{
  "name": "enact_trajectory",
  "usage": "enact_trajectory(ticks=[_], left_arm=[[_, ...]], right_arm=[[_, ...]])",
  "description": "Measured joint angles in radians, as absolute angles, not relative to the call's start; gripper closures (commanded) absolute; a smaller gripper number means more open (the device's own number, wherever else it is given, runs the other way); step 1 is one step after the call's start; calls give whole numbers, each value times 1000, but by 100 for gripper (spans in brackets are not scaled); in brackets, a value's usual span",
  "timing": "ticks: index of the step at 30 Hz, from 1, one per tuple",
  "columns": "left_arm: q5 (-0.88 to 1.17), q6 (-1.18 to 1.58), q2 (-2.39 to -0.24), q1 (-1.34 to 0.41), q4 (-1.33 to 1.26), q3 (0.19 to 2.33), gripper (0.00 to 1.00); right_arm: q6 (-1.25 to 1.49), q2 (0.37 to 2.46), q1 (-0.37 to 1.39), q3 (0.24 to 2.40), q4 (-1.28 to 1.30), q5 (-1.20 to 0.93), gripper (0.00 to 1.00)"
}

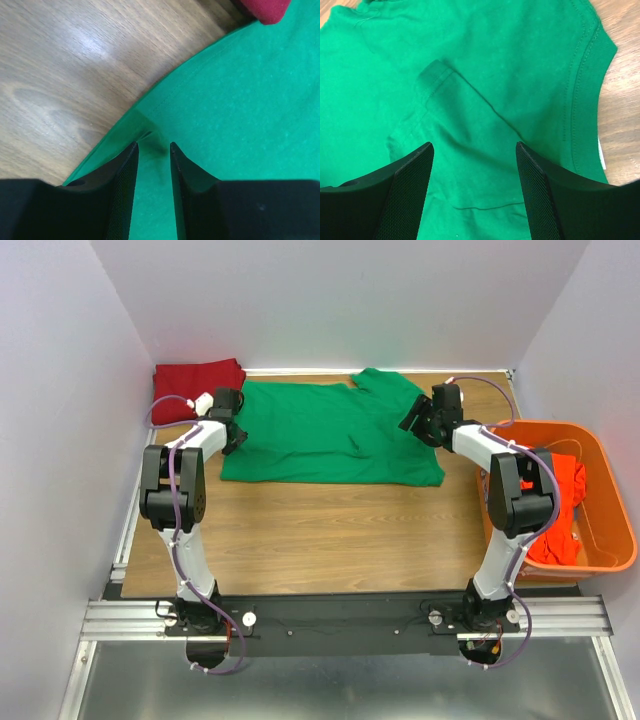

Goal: Fold and stack the t-shirts
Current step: Fold the flattened tshirt in 1/3 of the way

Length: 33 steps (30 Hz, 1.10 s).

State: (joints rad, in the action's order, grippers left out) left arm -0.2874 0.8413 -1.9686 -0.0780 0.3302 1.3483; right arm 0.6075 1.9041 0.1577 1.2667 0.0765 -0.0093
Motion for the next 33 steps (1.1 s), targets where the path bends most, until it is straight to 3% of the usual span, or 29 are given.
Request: enact_trajectory(ticks=[3, 4, 5, 9, 12, 25, 26, 27, 29, 33], left_arm=[[-283, 842, -1973, -78, 330, 1354, 64], [-280, 843, -1975, -78, 330, 1358, 74], [-277, 843, -1977, -78, 328, 1363, 74], [-273, 842, -1979, -78, 318, 1367, 93], [-270, 838, -1979, -78, 315, 1367, 100], [-269, 829, -1979, -67, 314, 1367, 100], [-269, 825, -1979, -65, 313, 1367, 97], [-268, 818, -1978, -64, 311, 1367, 84], [-267, 816, -1977, -60, 309, 1367, 73], [-263, 819, -1969, -60, 305, 1367, 69]], right_arm=[[603, 1905, 157, 1267, 77, -9, 27], [601, 1905, 157, 1267, 77, -9, 27], [601, 1905, 155, 1266, 77, -9, 27], [600, 1905, 155, 1264, 77, -9, 27], [598, 1909, 152, 1262, 77, -9, 27], [586, 1962, 139, 1263, 78, -9, 27], [585, 1966, 138, 1263, 78, -9, 27], [585, 1970, 138, 1263, 78, -9, 27], [585, 1975, 137, 1263, 79, -9, 27], [585, 1979, 137, 1263, 81, -9, 27]])
